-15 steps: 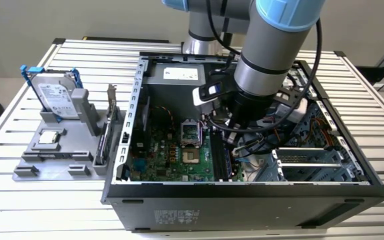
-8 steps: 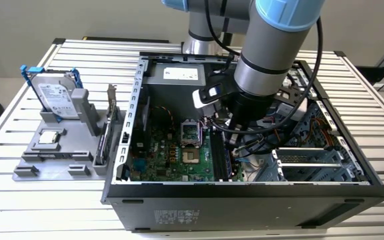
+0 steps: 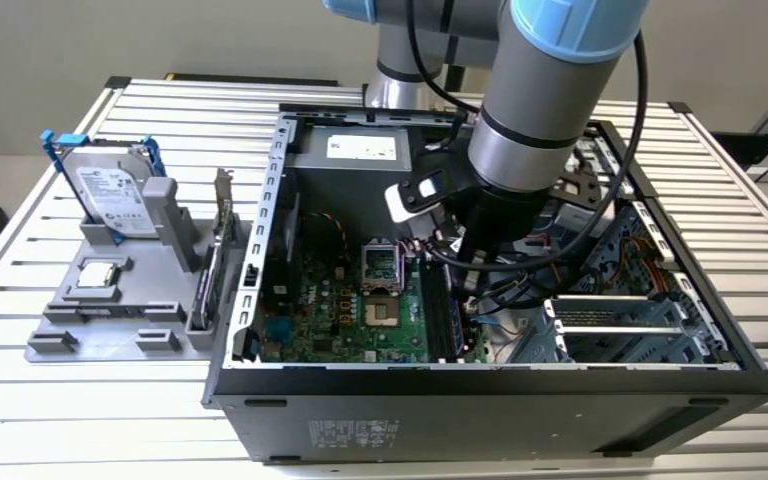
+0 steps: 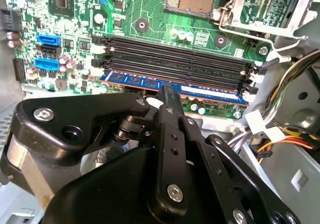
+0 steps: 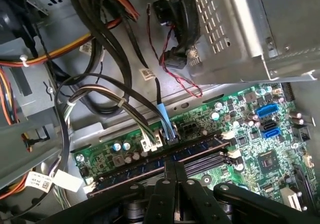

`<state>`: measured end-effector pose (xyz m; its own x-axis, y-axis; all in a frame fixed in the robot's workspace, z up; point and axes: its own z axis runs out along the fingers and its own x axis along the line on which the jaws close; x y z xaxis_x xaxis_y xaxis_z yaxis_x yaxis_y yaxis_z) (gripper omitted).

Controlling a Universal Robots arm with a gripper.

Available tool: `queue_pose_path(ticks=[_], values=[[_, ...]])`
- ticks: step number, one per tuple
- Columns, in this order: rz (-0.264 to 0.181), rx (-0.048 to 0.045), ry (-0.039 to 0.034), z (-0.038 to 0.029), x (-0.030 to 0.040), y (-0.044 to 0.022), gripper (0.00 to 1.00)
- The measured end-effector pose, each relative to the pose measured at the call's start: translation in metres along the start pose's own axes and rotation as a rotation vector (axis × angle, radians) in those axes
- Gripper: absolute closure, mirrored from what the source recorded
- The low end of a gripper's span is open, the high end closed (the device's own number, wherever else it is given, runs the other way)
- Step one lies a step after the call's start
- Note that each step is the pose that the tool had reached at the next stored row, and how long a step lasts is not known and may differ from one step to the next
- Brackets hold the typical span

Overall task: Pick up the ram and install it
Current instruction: 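Press down the ram until it locks into place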

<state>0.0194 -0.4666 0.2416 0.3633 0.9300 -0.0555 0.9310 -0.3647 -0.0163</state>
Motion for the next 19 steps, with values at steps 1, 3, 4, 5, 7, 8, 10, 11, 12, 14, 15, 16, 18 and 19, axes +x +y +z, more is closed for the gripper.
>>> queue_pose_path(ticks=[1, 3, 4, 5, 7, 8, 10, 11, 12, 14, 15, 16, 18, 19], values=[[-0.009, 0.0001, -0.0004, 0.0001, 0.0, 0.0, 1.0], [-0.029, 0.0007, -0.0013, 0.0003, 0.0, -0.0001, 1.0], [-0.039, 0.0009, -0.0017, 0.0004, 0.0001, -0.0001, 1.0], [-0.049, 0.0012, -0.002, 0.0005, 0.0002, -0.0001, 1.0], [-0.069, 0.0014, -0.0028, 0.0005, 0.0004, -0.0001, 1.0], [-0.08, 0.0011, -0.0033, 0.0005, 0.0005, -0.0001, 1.0], [-0.101, 0.0002, -0.0038, 0.0005, 0.0006, -0.0002, 1.0], [-0.113, -0.0003, -0.0041, 0.0005, 0.0006, -0.0002, 1.0], [-0.125, -0.0009, -0.0043, 0.0005, 0.0007, -0.0002, 1.0], [-0.146, -0.002, -0.0048, 0.0005, 0.001, -0.0004, 1.0], [-0.157, -0.0026, -0.0051, 0.0005, 0.001, -0.0004, 1.0], [-0.168, -0.0031, -0.0053, 0.0005, 0.0011, -0.0004, 1.0], [-0.189, -0.0042, -0.0058, 0.0006, 0.0014, -0.0005, 1.0], [-0.2, -0.0048, -0.0059, 0.0006, 0.0015, -0.0006, 1.0]])
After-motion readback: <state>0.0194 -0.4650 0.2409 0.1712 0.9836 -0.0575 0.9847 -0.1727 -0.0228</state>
